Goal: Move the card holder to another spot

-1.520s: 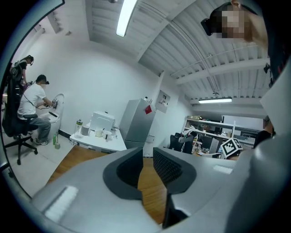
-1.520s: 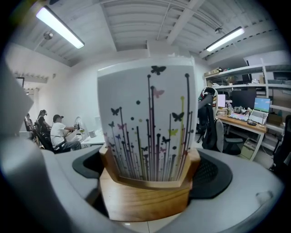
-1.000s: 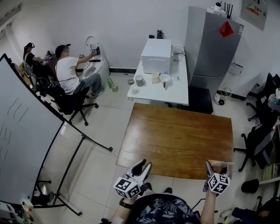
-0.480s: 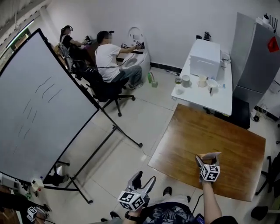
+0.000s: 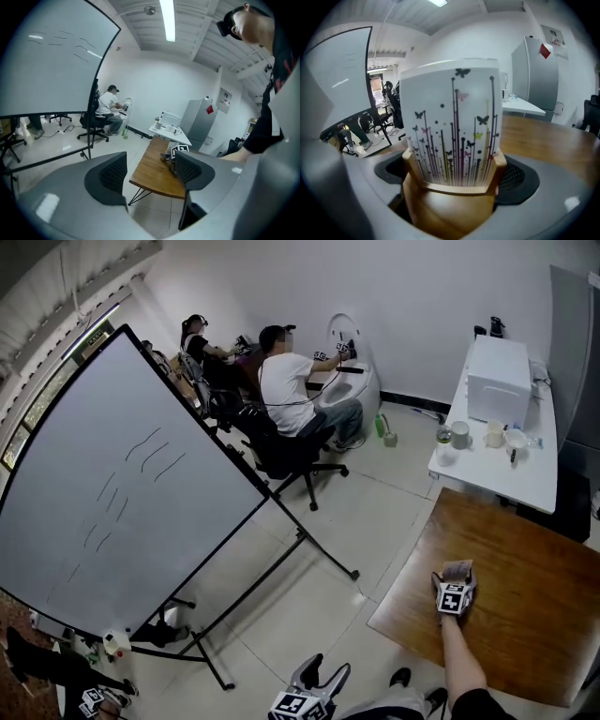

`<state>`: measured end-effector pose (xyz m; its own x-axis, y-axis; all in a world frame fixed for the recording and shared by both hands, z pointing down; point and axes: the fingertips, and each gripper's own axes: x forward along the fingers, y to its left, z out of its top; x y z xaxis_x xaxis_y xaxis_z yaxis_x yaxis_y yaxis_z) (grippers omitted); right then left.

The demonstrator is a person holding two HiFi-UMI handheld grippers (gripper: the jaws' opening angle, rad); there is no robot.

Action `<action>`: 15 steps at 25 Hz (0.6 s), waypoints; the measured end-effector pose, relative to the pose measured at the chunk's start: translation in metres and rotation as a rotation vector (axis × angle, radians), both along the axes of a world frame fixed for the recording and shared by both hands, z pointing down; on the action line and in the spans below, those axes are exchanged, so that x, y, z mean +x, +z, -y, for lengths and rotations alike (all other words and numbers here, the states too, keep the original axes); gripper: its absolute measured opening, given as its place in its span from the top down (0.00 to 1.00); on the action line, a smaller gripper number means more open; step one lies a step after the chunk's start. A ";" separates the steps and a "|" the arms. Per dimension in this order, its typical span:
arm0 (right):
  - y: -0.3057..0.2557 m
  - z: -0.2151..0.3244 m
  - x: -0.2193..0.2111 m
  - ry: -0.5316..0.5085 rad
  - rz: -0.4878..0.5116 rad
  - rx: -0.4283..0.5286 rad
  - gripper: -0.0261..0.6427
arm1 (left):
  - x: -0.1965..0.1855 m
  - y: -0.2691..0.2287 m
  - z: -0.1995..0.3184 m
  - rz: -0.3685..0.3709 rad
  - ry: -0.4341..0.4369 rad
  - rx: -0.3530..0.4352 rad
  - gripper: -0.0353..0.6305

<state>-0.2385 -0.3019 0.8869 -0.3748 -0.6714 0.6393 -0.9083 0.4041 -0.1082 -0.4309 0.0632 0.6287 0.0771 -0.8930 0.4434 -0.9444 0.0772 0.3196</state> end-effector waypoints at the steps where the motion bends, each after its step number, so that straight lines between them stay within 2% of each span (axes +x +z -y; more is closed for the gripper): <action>1: 0.004 -0.003 -0.004 -0.005 -0.009 -0.022 0.13 | 0.005 -0.002 0.005 0.011 0.028 0.003 0.49; 3: 0.008 -0.011 -0.005 -0.028 0.009 -0.079 0.12 | 0.014 -0.007 0.020 0.000 0.064 0.025 0.49; 4: 0.004 -0.015 -0.001 -0.037 0.055 -0.099 0.12 | 0.020 -0.010 0.029 -0.016 0.080 0.041 0.49; 7: -0.035 -0.043 0.041 0.031 0.305 -0.100 0.09 | 0.046 -0.017 0.059 -0.065 0.167 0.087 0.49; 9: -0.070 -0.082 0.080 0.102 0.489 -0.093 0.10 | 0.060 -0.023 0.076 -0.089 0.230 0.109 0.49; 11: -0.105 -0.134 0.124 0.152 0.607 -0.093 0.15 | 0.073 -0.026 0.091 -0.112 0.290 0.115 0.49; 12: -0.120 -0.158 0.151 0.174 0.599 -0.087 0.16 | 0.083 -0.025 0.099 -0.120 0.327 0.114 0.49; 13: -0.134 -0.179 0.181 0.194 0.538 -0.069 0.17 | 0.095 -0.022 0.109 -0.123 0.371 0.110 0.49; 15: -0.162 -0.210 0.244 0.245 0.374 0.001 0.31 | 0.123 -0.018 0.130 -0.094 0.474 0.102 0.49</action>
<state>0.0053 -0.0916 0.7250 -0.4095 -0.7698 0.4895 -0.8759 0.1817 -0.4470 -0.3083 -0.0672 0.6102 0.5213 -0.7884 0.3267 -0.8344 -0.3906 0.3888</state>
